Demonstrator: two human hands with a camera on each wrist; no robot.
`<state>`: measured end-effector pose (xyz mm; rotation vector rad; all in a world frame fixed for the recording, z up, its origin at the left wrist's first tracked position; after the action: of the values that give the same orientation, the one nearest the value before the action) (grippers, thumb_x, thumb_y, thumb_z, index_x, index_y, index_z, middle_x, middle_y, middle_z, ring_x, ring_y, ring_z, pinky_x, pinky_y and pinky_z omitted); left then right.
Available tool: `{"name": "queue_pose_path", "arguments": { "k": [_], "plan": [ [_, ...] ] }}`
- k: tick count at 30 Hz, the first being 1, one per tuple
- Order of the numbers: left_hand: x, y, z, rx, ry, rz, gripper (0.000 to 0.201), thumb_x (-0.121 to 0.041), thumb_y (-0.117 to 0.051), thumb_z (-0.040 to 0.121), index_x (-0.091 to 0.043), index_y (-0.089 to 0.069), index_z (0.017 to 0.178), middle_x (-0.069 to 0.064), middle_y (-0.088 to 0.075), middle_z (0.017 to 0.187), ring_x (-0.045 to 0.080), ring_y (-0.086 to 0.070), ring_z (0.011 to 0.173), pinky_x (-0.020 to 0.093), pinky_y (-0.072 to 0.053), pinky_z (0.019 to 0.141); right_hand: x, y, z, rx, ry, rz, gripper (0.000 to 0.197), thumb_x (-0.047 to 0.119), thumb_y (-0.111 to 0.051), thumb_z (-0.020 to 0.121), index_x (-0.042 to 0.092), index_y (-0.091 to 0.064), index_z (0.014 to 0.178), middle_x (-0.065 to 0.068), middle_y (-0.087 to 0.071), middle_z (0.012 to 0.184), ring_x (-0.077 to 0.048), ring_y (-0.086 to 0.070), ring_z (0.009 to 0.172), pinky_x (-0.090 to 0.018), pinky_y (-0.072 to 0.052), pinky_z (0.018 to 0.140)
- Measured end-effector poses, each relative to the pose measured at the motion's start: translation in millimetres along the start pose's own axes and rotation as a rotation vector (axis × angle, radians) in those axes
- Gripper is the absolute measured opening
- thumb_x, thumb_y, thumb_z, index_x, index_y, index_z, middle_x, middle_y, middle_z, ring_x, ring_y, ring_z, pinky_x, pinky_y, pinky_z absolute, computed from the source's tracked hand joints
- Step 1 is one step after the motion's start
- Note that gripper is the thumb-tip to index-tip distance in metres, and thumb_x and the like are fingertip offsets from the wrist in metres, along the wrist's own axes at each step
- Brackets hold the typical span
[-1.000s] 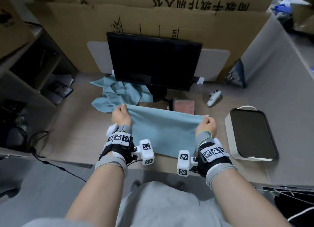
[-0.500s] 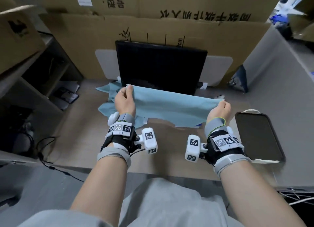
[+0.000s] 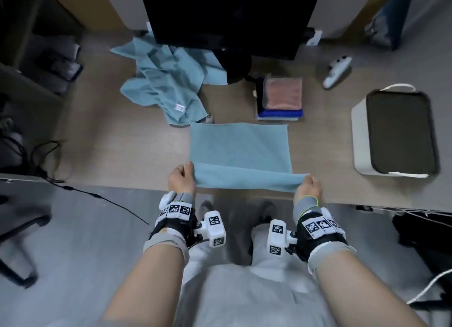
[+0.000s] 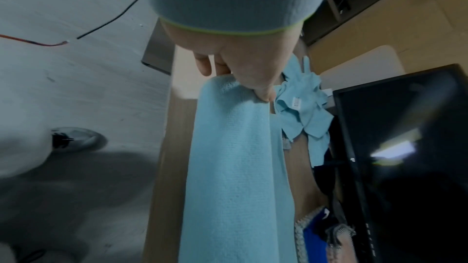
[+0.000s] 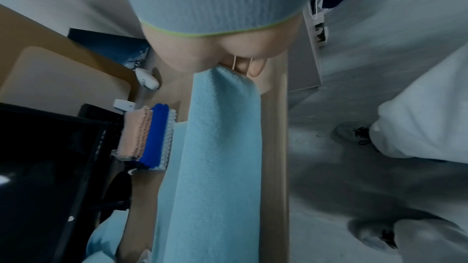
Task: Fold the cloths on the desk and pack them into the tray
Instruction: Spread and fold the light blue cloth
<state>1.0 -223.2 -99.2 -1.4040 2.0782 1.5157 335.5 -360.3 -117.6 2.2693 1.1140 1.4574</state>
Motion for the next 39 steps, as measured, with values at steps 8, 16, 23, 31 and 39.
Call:
{"name": "queue_pose_path", "arguments": {
  "k": [8, 16, 23, 31, 39],
  "plan": [
    [-34, 10, 11, 0.019, -0.009, -0.010, 0.042, -0.038, -0.046, 0.097, -0.003, -0.063, 0.084, 0.015, -0.059, 0.078, 0.030, -0.053, 0.073, 0.036, -0.041, 0.069, 42, -3, -1, 0.081, 0.041, -0.110, 0.039, 0.025, -0.041, 0.100, -0.010, -0.058, 0.104, -0.018, -0.054, 0.091, -0.027, -0.046, 0.082, -0.038, -0.040, 0.081],
    [-63, 6, 15, -0.004, -0.009, 0.022, 0.037, -0.036, -0.043, 0.099, -0.007, -0.060, 0.082, 0.023, -0.065, 0.096, 0.039, -0.059, 0.089, 0.038, -0.044, 0.076, 72, -11, 19, 0.132, 0.089, -0.129, 0.040, 0.023, -0.040, 0.100, -0.014, -0.057, 0.102, -0.032, -0.058, 0.101, -0.026, -0.043, 0.082, -0.042, -0.040, 0.083],
    [-83, -7, 19, -0.019, 0.020, 0.004, 0.037, -0.027, -0.037, 0.100, 0.000, -0.062, 0.105, 0.023, -0.062, 0.113, 0.038, -0.056, 0.104, 0.037, -0.040, 0.087, 85, -28, 47, 0.243, 0.108, -0.204, 0.036, 0.020, -0.040, 0.100, -0.009, -0.060, 0.105, -0.016, -0.051, 0.089, -0.024, -0.044, 0.083, -0.040, -0.042, 0.081],
    [-91, -31, 69, -0.060, 0.092, 0.007, 0.035, -0.022, -0.036, 0.096, -0.002, -0.062, 0.105, 0.020, -0.062, 0.103, 0.037, -0.058, 0.097, 0.037, -0.043, 0.081, 106, -58, 67, 0.277, 0.047, -0.344, 0.033, 0.019, -0.040, 0.099, -0.001, -0.060, 0.118, -0.024, -0.061, 0.116, -0.034, -0.055, 0.094, -0.031, -0.035, 0.074],
    [-84, -55, 119, 0.019, 0.137, 0.134, 0.034, -0.034, -0.043, 0.090, -0.013, -0.054, 0.065, 0.022, -0.065, 0.081, 0.040, -0.061, 0.077, 0.033, -0.037, 0.060, 114, -92, 81, 0.204, -0.031, -0.328, 0.033, 0.017, -0.041, 0.101, -0.003, -0.057, 0.122, -0.023, -0.062, 0.119, -0.032, -0.053, 0.091, -0.023, -0.028, 0.066]
  ]
}}
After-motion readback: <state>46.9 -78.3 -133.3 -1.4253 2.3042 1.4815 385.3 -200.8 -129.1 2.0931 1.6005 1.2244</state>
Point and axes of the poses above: each hand's wrist, its own z-axis towards the middle knuckle, its own y-axis out of the back of the hand, x = y × z, the point moved 5 cm from there along z, towards the middle knuckle
